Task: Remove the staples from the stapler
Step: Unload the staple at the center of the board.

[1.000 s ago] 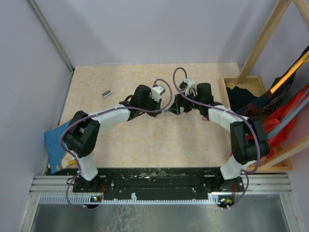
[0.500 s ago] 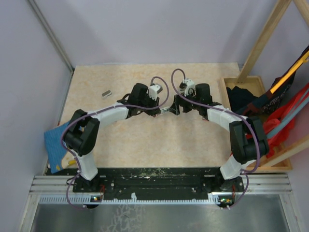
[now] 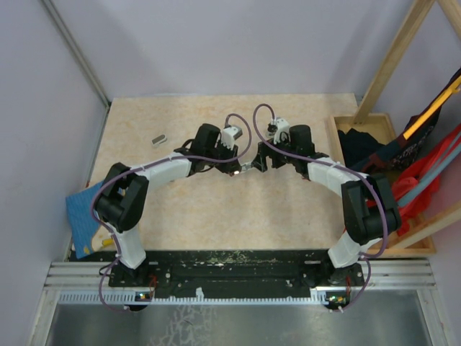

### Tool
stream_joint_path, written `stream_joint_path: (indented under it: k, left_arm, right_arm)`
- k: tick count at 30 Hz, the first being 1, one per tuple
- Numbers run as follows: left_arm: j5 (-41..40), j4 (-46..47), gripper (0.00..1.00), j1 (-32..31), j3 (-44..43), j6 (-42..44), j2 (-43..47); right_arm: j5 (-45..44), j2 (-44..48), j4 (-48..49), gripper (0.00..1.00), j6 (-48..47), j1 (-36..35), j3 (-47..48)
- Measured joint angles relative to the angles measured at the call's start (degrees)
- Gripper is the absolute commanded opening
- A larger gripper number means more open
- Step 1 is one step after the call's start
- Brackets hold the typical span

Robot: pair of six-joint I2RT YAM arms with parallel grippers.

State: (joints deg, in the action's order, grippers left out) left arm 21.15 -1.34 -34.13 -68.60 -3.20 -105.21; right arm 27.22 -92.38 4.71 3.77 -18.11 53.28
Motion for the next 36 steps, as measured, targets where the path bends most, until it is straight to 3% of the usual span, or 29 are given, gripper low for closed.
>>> stream_joint_path:
  k: [36]
  left_arm:
    - [6.32, -0.39, 0.00, 2.40, -0.72, -2.14, -1.31]
  right_arm:
    - [-4.17, -0.15, -0.04, 0.95, -3.37, -2.51, 0.00]
